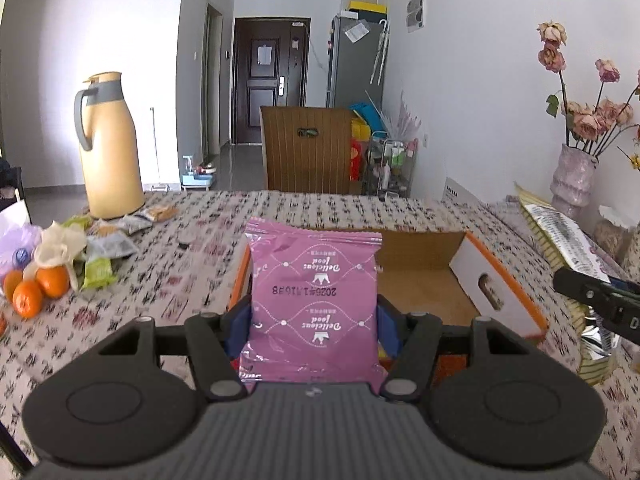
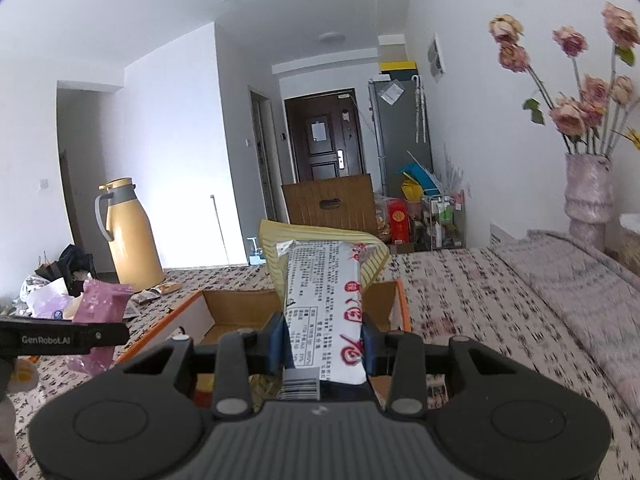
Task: Organize snacks
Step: 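Carry the pink and white packets into the box and open both tools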
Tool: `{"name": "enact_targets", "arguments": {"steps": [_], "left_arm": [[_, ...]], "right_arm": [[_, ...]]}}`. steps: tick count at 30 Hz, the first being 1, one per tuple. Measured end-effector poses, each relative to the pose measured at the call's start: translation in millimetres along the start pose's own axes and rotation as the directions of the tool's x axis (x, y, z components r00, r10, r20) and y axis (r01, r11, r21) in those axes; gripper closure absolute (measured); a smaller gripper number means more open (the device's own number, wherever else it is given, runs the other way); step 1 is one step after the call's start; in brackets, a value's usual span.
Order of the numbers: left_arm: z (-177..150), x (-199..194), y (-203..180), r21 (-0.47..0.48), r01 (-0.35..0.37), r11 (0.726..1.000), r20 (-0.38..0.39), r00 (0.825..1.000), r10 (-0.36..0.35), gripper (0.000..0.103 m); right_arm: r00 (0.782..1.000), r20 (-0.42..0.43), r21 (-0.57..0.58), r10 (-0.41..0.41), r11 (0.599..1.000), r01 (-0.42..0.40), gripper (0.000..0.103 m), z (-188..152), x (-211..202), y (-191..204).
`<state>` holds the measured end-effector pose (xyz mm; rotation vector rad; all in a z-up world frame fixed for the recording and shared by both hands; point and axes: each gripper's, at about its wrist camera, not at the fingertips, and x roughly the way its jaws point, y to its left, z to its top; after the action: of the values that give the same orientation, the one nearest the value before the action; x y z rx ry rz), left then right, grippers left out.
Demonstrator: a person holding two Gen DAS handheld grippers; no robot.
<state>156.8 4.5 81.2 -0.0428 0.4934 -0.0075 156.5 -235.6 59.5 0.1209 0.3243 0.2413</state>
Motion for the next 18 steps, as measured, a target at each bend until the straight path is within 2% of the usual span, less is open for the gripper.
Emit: {"name": "enact_targets", "arguments": {"steps": [9,18], "left_arm": [[25,38,-9,0.014,-0.019,1.0,0.006,1.0,0.019,0.04],[29,82,-11,0.008,-0.04,0.999,-0.032,0.999,0.04,0.04]], "right_arm": [[0.999,-0.03,-0.041,0.01,0.999,-0.011,0.066,24,56,6],[0.993,-0.121,-0.048,-0.011,0.999,0.005,0.066,18,110,3]]}}
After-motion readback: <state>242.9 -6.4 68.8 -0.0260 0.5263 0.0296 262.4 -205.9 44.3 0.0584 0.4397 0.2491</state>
